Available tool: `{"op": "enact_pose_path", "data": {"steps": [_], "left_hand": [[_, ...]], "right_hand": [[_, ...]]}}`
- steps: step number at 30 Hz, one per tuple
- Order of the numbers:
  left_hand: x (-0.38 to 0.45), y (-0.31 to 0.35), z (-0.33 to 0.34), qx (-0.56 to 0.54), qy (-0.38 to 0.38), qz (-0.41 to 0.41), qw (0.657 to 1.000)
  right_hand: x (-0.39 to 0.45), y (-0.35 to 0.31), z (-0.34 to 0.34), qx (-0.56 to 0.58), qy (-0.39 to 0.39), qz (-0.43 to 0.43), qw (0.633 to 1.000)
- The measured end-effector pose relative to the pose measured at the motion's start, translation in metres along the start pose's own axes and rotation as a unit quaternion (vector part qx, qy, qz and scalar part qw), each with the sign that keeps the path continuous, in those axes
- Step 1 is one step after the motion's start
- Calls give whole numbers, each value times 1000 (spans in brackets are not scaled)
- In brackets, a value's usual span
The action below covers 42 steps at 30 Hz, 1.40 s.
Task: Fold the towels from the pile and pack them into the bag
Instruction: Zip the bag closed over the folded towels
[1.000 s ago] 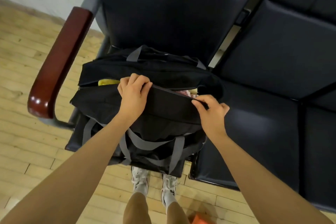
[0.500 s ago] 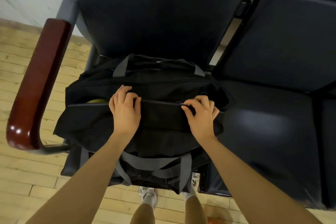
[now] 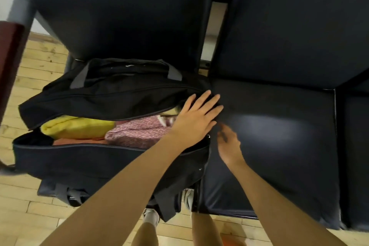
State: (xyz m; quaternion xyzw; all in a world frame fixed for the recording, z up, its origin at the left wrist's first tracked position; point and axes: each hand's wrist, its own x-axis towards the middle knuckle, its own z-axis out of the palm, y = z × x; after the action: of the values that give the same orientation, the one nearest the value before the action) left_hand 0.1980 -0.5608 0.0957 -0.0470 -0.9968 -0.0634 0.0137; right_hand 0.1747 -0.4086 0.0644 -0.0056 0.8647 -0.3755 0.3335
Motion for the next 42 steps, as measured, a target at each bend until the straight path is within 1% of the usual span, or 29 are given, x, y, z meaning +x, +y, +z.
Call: {"op": "enact_pose_path", "data": {"steps": [1,3,5,7,11,15,18,20,22,24,26,27,29,30,32,33,34,36,38,40,42], "left_hand": [[7,0,4,36,-9,30,999],[18,-6,10,103,-14,74,992],[26,-11,11,133,19,73,988],[31,-13,10,109,57,52,991],[32,-15,10,72,101,22,992],[33,-24,9,43,145,0,988],[28,-25,8,13,151,-2,988],[25,-23,7,2,142,-9,990],[24,-19,5,-6,124,-28,992],[22,-11,-4,-18,106,-59,992],[15,2,-16,-63,101,-87,989],[9,10,-21,-92,95,-84,988],[-11,33,-24,-120,51,-34,991],[-22,44,-22,-111,16,-7,994],[-41,58,-15,-55,-56,12,997],[-47,61,-11,-27,-78,12,997],[-51,65,-9,-11,-83,8,996],[-52,72,-9,-22,-50,-31,998],[-48,80,-18,-62,15,-112,992],[-44,75,-28,-85,64,-199,974],[-40,56,-37,-89,93,-280,951]], "right_hand": [[2,4,-1,-1,-39,-13,999],[4,6,-2,11,-99,-11,995],[7,7,-1,24,-125,1,992],[8,6,1,21,-140,13,990],[10,0,13,-34,-143,22,989],[14,4,24,9,-102,54,993],[13,5,22,-12,-100,56,993],[11,5,20,-48,-95,48,993],[8,4,12,-40,-103,46,993],[4,2,1,51,-118,60,990],[-3,-3,-14,143,-119,83,979],[-6,-5,-21,163,-113,87,976],[-9,-7,-34,170,-103,80,977],[-9,-7,-40,167,-105,73,978],[-10,-8,-54,162,-117,58,978],[-10,-7,-59,163,-119,57,978],[-10,-7,-63,163,-116,56,978],[-11,-6,-68,153,-102,54,982],[-13,-6,-70,141,-91,50,985],[-17,-11,-75,142,-85,52,985],[-19,-19,-81,146,-82,48,985]]}}
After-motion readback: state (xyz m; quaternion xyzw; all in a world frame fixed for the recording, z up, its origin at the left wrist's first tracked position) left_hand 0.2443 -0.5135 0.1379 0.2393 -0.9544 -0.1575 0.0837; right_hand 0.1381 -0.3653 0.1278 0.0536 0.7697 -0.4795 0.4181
